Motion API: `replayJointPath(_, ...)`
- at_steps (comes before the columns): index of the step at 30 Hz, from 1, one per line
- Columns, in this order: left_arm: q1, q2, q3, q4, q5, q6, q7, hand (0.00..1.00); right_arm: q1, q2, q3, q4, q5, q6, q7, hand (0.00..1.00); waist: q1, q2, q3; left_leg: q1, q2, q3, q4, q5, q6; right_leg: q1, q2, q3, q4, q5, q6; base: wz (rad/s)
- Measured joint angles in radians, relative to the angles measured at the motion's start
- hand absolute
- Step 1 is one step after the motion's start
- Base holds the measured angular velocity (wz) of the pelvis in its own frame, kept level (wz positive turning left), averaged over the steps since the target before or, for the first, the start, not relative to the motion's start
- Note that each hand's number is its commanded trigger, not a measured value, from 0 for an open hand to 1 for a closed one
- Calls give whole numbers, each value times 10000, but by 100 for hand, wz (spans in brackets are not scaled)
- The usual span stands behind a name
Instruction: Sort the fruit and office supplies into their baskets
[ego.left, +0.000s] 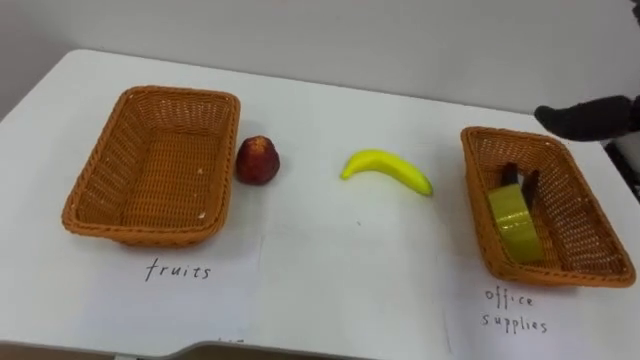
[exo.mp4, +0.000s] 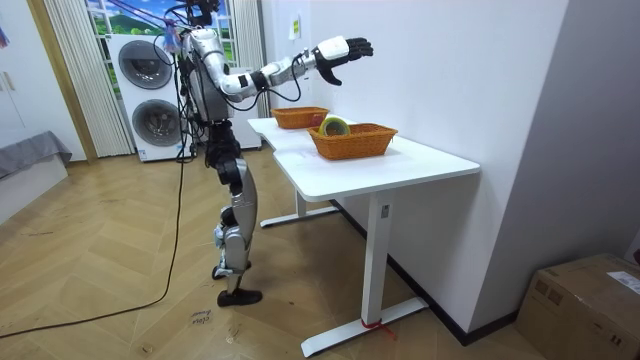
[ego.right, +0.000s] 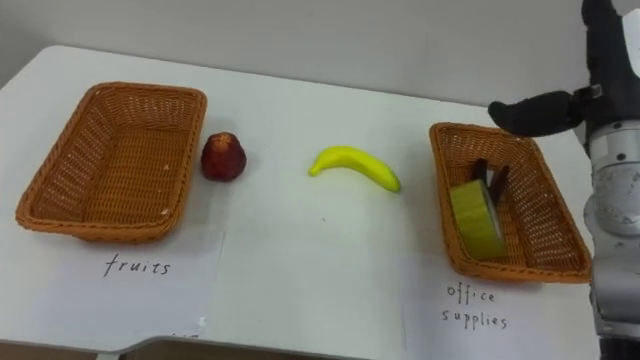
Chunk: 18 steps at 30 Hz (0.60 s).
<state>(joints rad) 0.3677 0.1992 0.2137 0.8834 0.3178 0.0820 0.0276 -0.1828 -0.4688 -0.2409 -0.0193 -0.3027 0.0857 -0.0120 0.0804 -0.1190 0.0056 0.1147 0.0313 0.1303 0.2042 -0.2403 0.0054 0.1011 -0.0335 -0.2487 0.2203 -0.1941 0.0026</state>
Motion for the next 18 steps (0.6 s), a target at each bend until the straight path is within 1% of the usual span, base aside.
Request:
replayJointPath(5,-23,104,-24,-12,2,4,113,0,-215,-25,714,71,4,-9,5,0,71,62,13,-16,-10,-119,5,0,0,36,-10,-62,0,0,0,6)
replayJointPath(7,-20,117,-21,-12,13,6,125,0,-216,-25,755,73,10,-9,7,0,74,96,14,-44,-28,-208,10,1,1,43,-25,-136,0,-1,1,11)
replayJointPath(9,-5,121,-14,-14,88,12,123,0,-218,-29,755,76,3,-9,6,0,85,128,-5,-97,-41,-274,25,3,3,37,-44,-245,2,-1,2,12)
replayJointPath(14,56,154,-13,-14,211,18,91,0,-358,-89,765,343,7,-9,7,0,97,81,-48,-287,-60,-418,40,7,4,-52,-78,-429,6,-5,8,8)
replayJointPath(15,62,167,-14,-14,210,19,76,0,-431,-132,795,461,16,-9,7,0,91,64,-54,-347,-62,-440,75,7,4,-81,-88,-474,6,-6,8,8)
replayJointPath(17,51,206,0,-14,215,26,-10,0,-574,-527,1041,814,14,4,33,0,107,-14,-59,-513,-73,-502,232,10,6,-181,-102,-548,4,-5,8,8)
replayJointPath(18,44,214,2,-14,220,28,-17,0,-573,-588,1049,860,13,7,71,0,116,-32,-46,-526,-73,-509,255,11,7,-180,-101,-551,0,-5,8,3)
